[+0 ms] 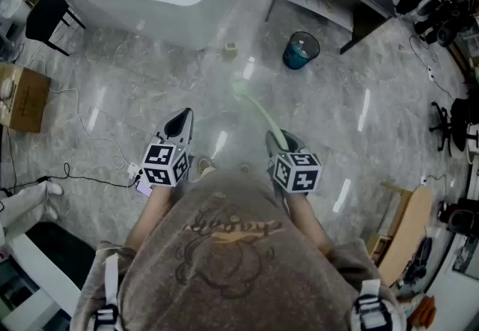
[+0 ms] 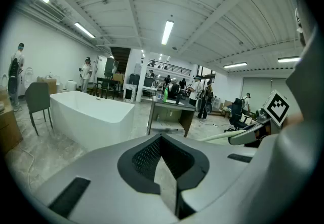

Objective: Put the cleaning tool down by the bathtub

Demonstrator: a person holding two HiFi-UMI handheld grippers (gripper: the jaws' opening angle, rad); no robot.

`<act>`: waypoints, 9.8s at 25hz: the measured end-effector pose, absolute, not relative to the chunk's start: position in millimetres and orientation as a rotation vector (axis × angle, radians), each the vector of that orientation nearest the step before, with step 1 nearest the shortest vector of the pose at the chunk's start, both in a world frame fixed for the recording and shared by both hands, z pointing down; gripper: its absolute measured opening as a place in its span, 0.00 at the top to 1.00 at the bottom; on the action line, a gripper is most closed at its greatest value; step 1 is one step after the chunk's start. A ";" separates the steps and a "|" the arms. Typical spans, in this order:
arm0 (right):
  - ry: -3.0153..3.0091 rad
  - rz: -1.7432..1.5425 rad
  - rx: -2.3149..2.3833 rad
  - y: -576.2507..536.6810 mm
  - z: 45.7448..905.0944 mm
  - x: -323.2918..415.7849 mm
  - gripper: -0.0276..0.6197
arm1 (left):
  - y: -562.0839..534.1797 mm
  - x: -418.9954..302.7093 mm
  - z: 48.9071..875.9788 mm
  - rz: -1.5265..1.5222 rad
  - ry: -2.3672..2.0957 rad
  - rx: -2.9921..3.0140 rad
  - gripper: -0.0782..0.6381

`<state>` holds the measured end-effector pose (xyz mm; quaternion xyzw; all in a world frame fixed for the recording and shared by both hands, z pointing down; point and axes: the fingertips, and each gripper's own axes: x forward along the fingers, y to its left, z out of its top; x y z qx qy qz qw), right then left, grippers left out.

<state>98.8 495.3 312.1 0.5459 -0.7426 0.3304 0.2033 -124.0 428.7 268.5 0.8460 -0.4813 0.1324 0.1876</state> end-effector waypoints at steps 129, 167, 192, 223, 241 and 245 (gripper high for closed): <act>-1.926 1.056 1.545 -95.7 460.3 133.9 0.79 | -173.0 -50.7 408.5 0.470 -1.129 2.334 0.88; -1.785 1.093 1.380 -133.5 721.1 122.7 0.79 | -209.3 -44.3 638.3 0.576 -1.042 2.301 0.88; -1.644 1.123 1.294 -133.3 831.8 109.7 0.79 | -208.2 -55.6 690.8 0.607 -0.994 2.282 0.88; -1.517 1.074 1.114 -186.4 894.1 92.1 0.79 | -215.7 -64.2 706.0 0.605 -0.959 2.254 0.88; -1.486 1.077 1.066 -185.8 910.8 87.3 0.78 | -210.9 -65.1 708.5 0.592 -0.953 2.245 0.88; -1.501 1.047 1.084 -188.3 905.7 88.2 0.76 | -208.2 -64.7 708.5 0.592 -0.946 2.238 0.88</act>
